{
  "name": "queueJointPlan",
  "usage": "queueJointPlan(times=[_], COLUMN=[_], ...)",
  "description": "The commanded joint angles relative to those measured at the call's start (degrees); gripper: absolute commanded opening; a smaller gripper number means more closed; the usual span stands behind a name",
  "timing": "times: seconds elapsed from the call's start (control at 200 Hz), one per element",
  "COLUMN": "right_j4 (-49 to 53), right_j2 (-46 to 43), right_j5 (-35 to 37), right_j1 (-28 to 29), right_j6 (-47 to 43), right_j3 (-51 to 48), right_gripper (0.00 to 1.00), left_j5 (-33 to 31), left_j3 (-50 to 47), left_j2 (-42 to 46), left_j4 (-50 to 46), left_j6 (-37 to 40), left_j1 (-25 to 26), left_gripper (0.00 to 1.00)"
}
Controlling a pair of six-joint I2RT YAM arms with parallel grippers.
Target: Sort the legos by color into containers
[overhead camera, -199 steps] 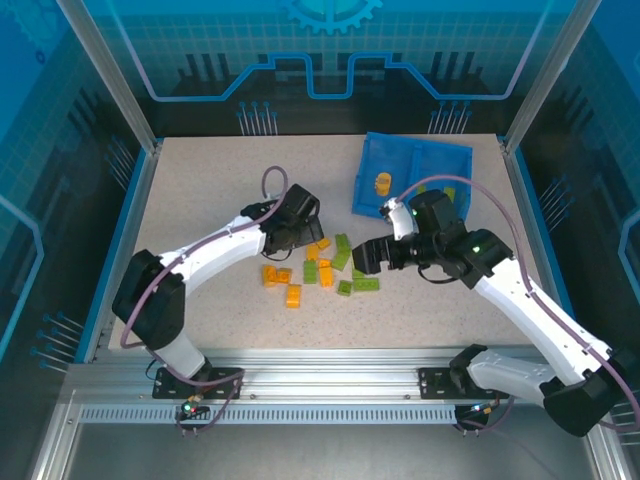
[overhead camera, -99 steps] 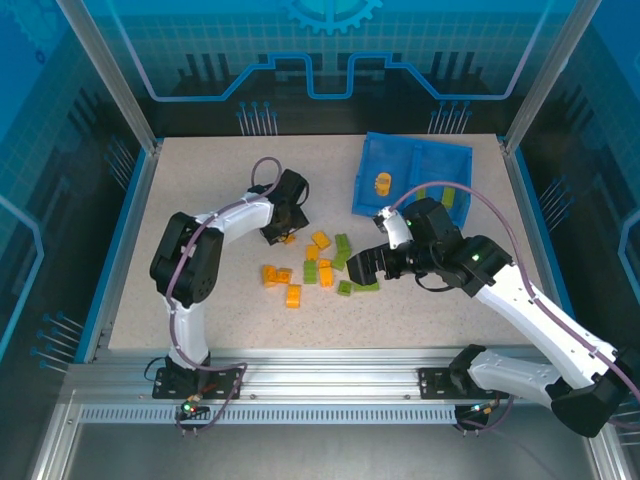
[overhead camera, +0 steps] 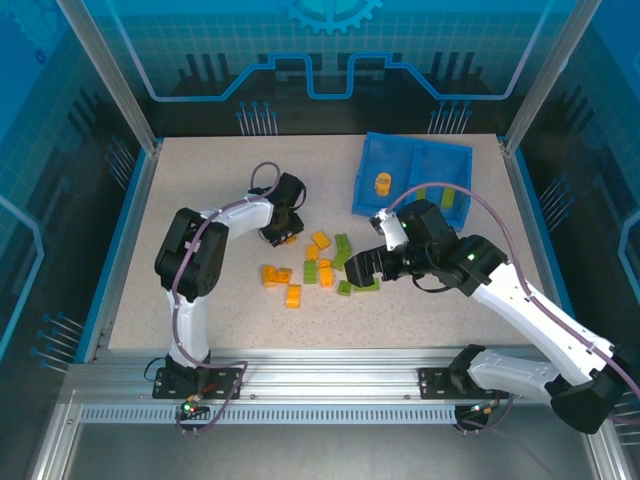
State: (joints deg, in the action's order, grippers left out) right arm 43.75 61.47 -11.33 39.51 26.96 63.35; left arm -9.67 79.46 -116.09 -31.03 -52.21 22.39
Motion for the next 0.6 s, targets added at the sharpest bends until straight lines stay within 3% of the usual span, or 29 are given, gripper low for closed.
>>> queueJointPlan(times=[0.0, 0.085, 0.2, 0.395, 0.595], right_j4=[1.3, 1.4, 1.5, -1.1, -1.8], right_j2=[-0.1, -0.5, -1.7, -5.2, -7.7], right_j5=[0.5, 1.2, 4.7, 14.0, 18.0], right_j1=[1.2, 1.2, 1.3, 1.4, 1.2], right_j6=[0.4, 0.9, 1.8, 4.4, 5.6], right_j3=[2.0, 2.2, 2.1, 0.4, -0.1], right_gripper=[1.00, 1.00, 1.00, 1.00, 1.00], left_j5=[1.9, 3.4, 7.4, 0.3, -4.2], left_j3=[-0.4, -0.2, 2.0, 14.6, 26.7], left_j2=[-0.2, 1.4, 6.0, 9.8, 2.5], left_j4=[0.1, 0.5, 0.8, -4.0, 0.7], left_j6=[1.9, 3.9, 9.7, 23.0, 34.1], left_j1=[-0.5, -0.3, 1.8, 13.2, 19.3], left_gripper=[0.36, 0.28, 0.27, 0.27, 0.27])
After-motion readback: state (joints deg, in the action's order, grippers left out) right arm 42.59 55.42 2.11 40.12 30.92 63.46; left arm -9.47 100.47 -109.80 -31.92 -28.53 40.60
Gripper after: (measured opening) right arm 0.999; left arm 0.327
